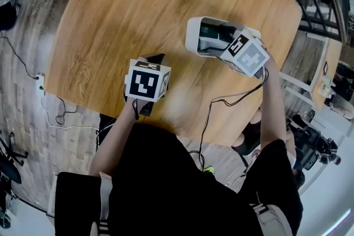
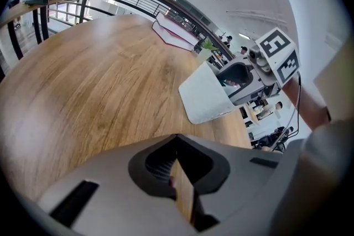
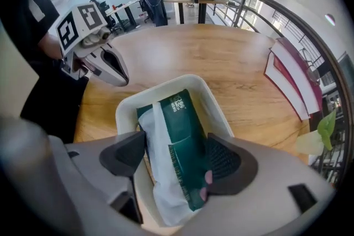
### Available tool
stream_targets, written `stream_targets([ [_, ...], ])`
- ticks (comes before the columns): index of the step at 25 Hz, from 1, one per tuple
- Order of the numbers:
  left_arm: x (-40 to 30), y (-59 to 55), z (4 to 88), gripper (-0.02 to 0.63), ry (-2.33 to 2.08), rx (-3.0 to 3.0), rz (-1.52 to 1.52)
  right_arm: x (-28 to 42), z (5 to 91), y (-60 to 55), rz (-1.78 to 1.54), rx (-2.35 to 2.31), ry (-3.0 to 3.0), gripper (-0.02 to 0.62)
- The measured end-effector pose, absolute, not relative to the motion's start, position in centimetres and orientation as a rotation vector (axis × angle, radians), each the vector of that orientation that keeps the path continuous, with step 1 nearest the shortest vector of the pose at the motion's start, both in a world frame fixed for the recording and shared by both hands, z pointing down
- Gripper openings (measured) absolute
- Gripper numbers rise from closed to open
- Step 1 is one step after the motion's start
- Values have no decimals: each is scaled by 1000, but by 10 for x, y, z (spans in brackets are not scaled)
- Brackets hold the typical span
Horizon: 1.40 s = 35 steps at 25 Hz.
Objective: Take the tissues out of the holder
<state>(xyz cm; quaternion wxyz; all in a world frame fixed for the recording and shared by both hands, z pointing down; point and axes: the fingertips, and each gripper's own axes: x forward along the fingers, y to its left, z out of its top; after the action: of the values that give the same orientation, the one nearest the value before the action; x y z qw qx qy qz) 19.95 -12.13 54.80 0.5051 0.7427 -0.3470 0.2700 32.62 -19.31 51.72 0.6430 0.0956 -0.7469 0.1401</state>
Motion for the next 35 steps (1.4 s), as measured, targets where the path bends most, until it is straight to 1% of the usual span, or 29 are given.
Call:
stream_targets([
  [10, 197, -122, 550, 11, -838, 1780, 633, 323, 530, -191, 319, 172, -1641, 345],
  [15, 199, -121, 551, 11, -829, 1783, 631, 322, 534, -190, 336, 144, -1636, 334],
  [25, 198, -120, 551, 11, -828, 1771, 613, 324, 529, -187, 296, 98, -1631, 245],
  [35, 192, -121, 550, 11, -840, 1764, 604, 325, 521, -184, 218, 91, -1599, 207],
])
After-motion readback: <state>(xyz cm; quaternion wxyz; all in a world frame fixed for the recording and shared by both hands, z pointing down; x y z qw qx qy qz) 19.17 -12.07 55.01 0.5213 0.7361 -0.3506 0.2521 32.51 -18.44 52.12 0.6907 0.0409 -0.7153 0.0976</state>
